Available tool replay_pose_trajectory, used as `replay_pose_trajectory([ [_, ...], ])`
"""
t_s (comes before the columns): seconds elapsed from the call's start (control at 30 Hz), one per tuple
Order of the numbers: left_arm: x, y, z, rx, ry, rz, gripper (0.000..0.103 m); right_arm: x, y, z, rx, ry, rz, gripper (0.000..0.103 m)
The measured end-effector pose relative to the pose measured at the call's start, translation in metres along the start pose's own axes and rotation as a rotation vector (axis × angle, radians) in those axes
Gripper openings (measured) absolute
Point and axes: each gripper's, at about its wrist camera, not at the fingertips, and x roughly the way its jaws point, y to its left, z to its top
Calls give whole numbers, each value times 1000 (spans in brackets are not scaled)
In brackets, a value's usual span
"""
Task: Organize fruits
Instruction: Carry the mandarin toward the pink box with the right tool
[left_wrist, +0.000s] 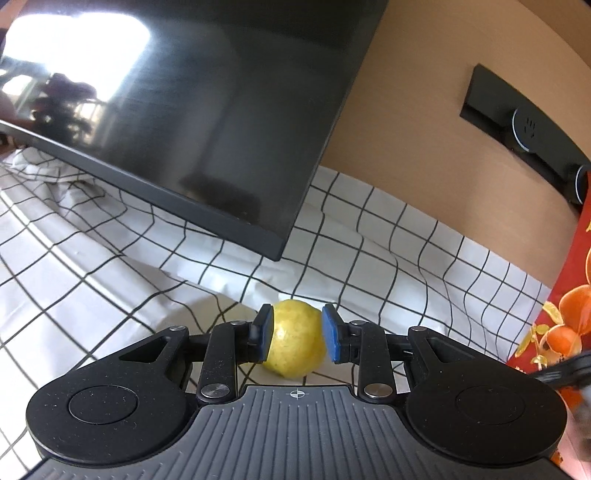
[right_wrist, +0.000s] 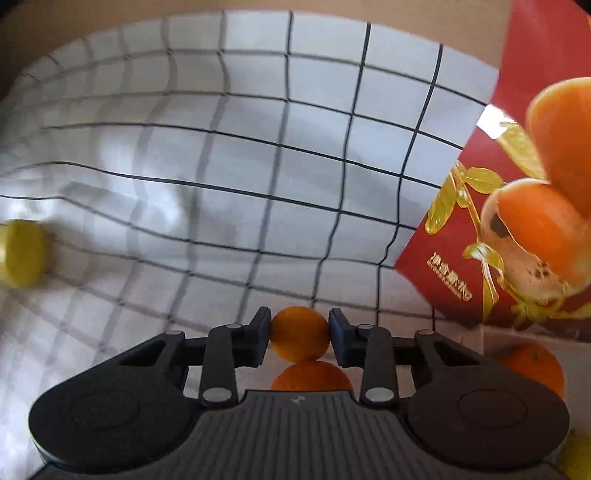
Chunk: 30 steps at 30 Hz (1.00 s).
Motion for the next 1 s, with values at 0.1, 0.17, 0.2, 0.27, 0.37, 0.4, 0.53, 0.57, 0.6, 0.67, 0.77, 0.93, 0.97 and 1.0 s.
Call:
replay_pose_trajectory([
  [0.1, -10, -3, -5, -19, -6, -10, 32, -53, -9, -17, 1, -50, 139, 33],
  [0.17, -16, -10, -11, -31, 10, -32, 32, -95, -15, -37, -34, -110, 200, 33],
  [0.2, -20, -16, -16, -34, 27, -54, 32, -114, -18, -49, -47, -132, 218, 33],
  [0.27, -25, -31, -25, -25, 72, -114, 32, -144, -28, -76, -51, -145, 262, 33],
  [0.37, -33, -68, -42, 23, 174, -252, 32, -177, -44, -125, -61, -155, 279, 33],
  [0.4, -34, -82, -47, 45, 205, -295, 32, -188, -46, -143, -81, -166, 271, 33],
  [0.53, -32, -142, -69, 115, 380, -424, 32, -204, -69, -207, -125, -188, 220, 34],
  [0.57, -29, -156, -74, 115, 416, -431, 32, -203, -76, -219, -122, -187, 207, 34],
  [0.6, -26, -167, -77, 117, 435, -435, 32, -202, -81, -232, -117, -185, 193, 34],
  [0.67, -21, -189, -82, 132, 447, -395, 32, -193, -93, -250, -97, -183, 157, 34],
  [0.77, -16, -210, -85, 171, 419, -320, 32, -178, -111, -268, -62, -189, 97, 34],
  [0.93, 2, -225, -79, 245, 354, -258, 32, -162, -133, -278, 5, -183, 109, 38],
  [0.97, 9, -226, -79, 252, 364, -245, 32, -160, -135, -280, 9, -191, 109, 48],
  [1.0, 15, -226, -78, 255, 374, -239, 32, -159, -136, -281, 13, -205, 103, 53],
])
